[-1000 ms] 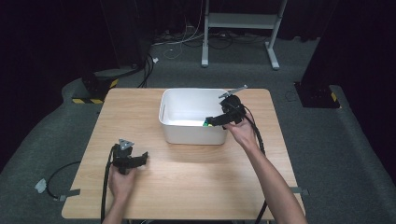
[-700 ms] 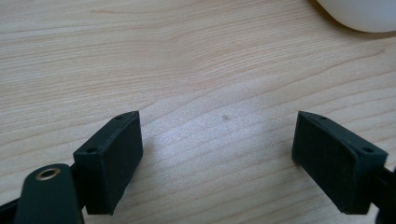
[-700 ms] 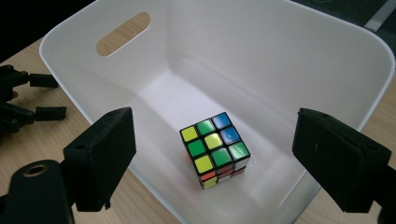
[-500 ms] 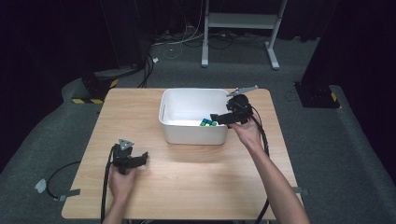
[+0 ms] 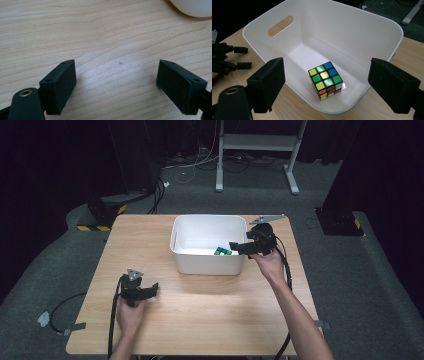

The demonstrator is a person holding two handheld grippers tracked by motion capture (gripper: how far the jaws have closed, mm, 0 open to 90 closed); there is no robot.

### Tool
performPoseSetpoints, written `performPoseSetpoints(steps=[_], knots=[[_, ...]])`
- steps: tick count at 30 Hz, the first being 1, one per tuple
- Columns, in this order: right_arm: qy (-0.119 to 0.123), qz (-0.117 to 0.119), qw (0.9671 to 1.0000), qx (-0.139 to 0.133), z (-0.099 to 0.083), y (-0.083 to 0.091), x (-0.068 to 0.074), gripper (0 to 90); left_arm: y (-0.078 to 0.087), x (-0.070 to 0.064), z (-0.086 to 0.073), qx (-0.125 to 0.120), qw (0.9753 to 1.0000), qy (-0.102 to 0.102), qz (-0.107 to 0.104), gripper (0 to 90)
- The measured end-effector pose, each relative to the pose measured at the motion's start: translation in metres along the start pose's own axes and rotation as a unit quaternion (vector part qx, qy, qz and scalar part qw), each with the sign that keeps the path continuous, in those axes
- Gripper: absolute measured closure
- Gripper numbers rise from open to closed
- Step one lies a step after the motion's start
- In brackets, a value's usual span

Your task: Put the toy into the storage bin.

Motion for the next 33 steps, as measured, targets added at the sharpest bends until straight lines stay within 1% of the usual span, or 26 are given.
performPoseSetpoints(steps=[7, 8, 20, 24, 29, 33], knots=[[0.003, 0.0, 1.0, -0.008, -0.001, 0.006, 0.003, 14.6, 0.0, 0.0, 0.0, 0.0, 1.0, 0.0, 0.0, 16.6], [0.002, 0.002, 0.9999, -0.012, -0.001, 0.008, 0.003, 14.8, 0.0, 0.0, 0.0, 0.0, 1.0, 0.0, 0.0, 16.6], [0.002, 0.004, 0.9996, -0.028, -0.005, 0.018, 0.004, 15.3, 0.0, 0.0, 0.0, 0.0, 1.0, 0.0, 0.0, 16.6], [0.004, -0.004, 0.9995, -0.03, -0.006, 0.021, 0.004, 15.7, 0.0, 0.0, 0.0, 0.0, 1.0, -0.001, 0.0, 16.6], [0.003, -0.007, 0.9996, -0.028, -0.009, 0.021, 0.004, 16.5, 0.0, 0.0, 0.0, 0.0, 1.0, -0.001, 0.001, 16.6], [0.003, -0.009, 0.9994, -0.033, -0.011, 0.024, 0.004, 16.6, 0.0, 0.0, 0.0, 0.0, 1.0, 0.0, 0.0, 16.6]])
Point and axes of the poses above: each handheld gripper's, and its own axes: y roughly backward along the jaws, z roughly out of its top, x roughly to its left, the point moved 5 cm from there along -y, roughly forward along the jaws, and after that the axes turned 15 degrees about x, right-handed, at the moved point
